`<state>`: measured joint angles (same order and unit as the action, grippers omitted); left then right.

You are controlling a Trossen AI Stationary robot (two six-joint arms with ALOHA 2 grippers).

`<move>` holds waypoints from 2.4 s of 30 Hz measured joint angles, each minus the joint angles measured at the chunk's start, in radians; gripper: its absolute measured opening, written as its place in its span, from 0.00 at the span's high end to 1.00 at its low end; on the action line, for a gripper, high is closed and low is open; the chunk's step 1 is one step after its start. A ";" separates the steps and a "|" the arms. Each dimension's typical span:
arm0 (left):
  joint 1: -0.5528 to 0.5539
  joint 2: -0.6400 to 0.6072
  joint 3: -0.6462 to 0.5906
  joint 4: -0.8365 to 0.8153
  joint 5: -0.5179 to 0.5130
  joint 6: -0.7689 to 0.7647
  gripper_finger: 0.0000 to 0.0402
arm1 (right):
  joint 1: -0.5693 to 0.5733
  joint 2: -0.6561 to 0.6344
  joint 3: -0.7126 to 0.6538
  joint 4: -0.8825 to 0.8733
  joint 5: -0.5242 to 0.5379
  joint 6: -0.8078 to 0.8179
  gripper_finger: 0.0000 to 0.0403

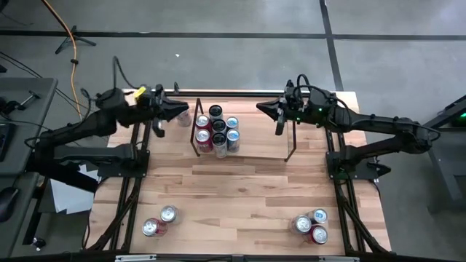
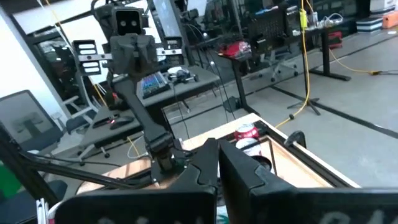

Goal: Place canned beverage on shelf
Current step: Put the blue soda can on the shelf aligned with the other blue soda cans

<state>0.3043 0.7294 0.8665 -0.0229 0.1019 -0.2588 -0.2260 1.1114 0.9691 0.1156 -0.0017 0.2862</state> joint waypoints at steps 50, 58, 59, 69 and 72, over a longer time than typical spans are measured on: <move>0.008 -0.070 -0.001 -0.007 -0.024 -0.054 1.00 | 0.007 0.003 0.107 -0.389 -0.168 0.293 0.05; 0.008 -0.070 -0.001 -0.006 -0.024 -0.054 1.00 | 0.196 0.052 0.406 -1.168 -0.192 0.498 0.05; 0.008 -0.070 -0.001 -0.006 -0.024 -0.054 1.00 | 0.241 0.057 0.416 -1.241 -0.178 0.563 0.05; 0.008 -0.070 -0.001 -0.002 -0.024 -0.055 1.00 | 0.783 0.061 0.246 -1.355 -0.180 1.516 0.05; 0.008 -0.070 -0.001 -0.002 -0.024 -0.057 1.00 | 0.904 0.062 0.197 -1.265 -0.177 1.768 0.05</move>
<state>0.3122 0.6590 0.8658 -0.0246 0.0780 -0.3162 0.6777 1.1739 1.1666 -1.1489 -0.1791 2.0538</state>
